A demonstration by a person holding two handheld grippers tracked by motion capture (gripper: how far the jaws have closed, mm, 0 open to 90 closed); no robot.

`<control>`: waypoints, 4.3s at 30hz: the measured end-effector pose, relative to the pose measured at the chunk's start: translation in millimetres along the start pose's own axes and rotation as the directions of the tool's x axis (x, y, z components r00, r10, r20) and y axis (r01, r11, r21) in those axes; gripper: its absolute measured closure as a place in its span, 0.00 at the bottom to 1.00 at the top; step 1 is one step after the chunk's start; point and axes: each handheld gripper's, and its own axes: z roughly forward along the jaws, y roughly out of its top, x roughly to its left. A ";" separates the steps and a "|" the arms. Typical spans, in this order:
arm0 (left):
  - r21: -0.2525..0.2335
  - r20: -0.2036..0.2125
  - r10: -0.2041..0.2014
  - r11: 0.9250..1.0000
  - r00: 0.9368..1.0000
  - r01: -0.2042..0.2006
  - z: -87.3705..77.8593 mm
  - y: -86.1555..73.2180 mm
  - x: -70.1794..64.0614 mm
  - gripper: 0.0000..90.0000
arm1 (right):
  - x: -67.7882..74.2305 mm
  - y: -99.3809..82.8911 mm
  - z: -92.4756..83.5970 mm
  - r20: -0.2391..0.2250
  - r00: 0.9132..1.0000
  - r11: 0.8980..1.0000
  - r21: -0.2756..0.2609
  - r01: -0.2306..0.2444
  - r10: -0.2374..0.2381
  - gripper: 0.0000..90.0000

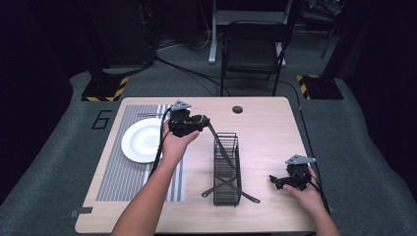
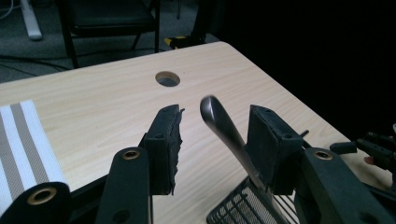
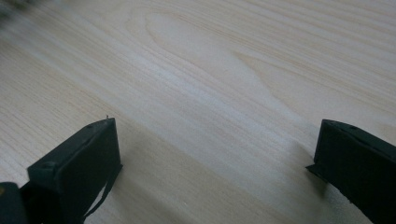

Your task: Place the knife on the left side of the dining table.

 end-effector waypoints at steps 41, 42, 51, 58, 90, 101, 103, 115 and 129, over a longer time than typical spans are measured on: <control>-0.053 0.120 0.129 0.991 0.984 -0.123 -11.2 16.0 -53.6 0.89 | 0.0 -0.1 0.1 0.000 1.000 1.000 -0.001 0.001 -0.001 0.00; -0.049 0.125 0.129 0.991 0.984 -0.123 -11.4 16.9 -56.3 0.89 | 0.0 -0.1 0.1 0.000 1.000 1.000 -0.001 0.001 -0.001 0.00; -0.047 0.192 0.146 0.989 0.970 -0.140 -14.1 23.8 -75.4 0.93 | 0.0 -0.1 0.1 0.001 1.000 1.000 0.000 0.001 -0.001 0.00; -0.053 0.159 0.216 0.976 0.963 -0.210 -24.8 31.9 -89.6 0.93 | 0.1 -0.1 0.1 0.002 1.000 1.000 0.001 0.001 -0.001 0.00; -0.106 0.084 0.289 0.954 0.954 -0.280 -80.9 82.3 -113.1 0.93 | 0.2 -0.1 -0.2 0.003 1.000 1.000 0.003 0.000 0.000 0.00; -0.149 0.045 0.294 0.947 0.955 -0.285 -111.9 97.5 -115.2 0.93 | 0.2 -0.1 -0.2 0.003 1.000 1.000 0.003 -0.001 0.001 0.00; -0.156 0.037 0.292 0.946 0.956 -0.284 -117.9 98.5 -113.6 0.93 | 0.2 -0.1 -0.2 0.003 1.000 1.000 0.003 0.000 0.000 0.00; -0.168 -0.018 0.272 0.948 0.962 -0.271 -145.1 95.2 -92.3 0.93 | 0.2 -0.1 -0.1 0.003 1.000 1.000 0.003 0.000 0.000 0.00; -0.114 -0.040 0.227 0.966 0.973 -0.230 -143.7 65.9 -66.0 0.93 | 0.2 -0.1 -0.1 0.002 1.000 1.000 0.003 0.000 0.000 0.00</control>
